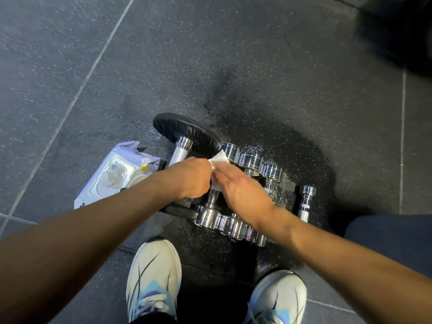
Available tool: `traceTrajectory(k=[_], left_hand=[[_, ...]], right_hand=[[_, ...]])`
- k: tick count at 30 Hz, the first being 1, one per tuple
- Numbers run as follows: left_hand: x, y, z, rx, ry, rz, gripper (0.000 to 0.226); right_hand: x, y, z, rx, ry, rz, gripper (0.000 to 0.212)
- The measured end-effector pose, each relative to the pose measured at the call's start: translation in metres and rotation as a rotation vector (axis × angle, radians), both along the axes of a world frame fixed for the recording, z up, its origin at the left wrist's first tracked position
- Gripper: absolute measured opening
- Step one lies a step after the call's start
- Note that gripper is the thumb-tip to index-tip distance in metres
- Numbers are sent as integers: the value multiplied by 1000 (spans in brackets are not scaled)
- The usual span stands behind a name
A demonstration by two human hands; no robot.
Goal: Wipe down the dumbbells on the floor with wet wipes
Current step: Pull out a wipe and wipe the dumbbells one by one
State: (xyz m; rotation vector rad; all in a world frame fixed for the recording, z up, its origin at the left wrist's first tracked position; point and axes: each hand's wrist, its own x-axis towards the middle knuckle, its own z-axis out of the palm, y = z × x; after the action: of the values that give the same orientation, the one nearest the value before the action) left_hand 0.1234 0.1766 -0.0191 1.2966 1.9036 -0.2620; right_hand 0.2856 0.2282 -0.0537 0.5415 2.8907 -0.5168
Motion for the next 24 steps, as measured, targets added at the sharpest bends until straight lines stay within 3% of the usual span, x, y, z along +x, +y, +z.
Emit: traceTrajectory(k=[4, 7, 11, 15, 21, 24], left_hand=[[4, 0, 1, -40, 20, 6, 19], [5, 0, 3, -3, 16, 35, 20], [4, -3, 1, 76, -59, 94, 9], [6, -4, -7, 186, -118, 201, 32], [19, 2, -7, 14, -155, 210, 40], [23, 7, -4, 89, -182, 299, 51]], right_hand=[[8, 1, 0, 176, -131, 174, 63], [20, -9, -4, 55, -84, 336, 48], [5, 23, -4, 131, -17, 180, 51], [10, 12, -6, 94, 5, 204, 38], [16, 8, -6, -72, 47, 169, 16], [17, 17, -6, -152, -12, 100, 36]])
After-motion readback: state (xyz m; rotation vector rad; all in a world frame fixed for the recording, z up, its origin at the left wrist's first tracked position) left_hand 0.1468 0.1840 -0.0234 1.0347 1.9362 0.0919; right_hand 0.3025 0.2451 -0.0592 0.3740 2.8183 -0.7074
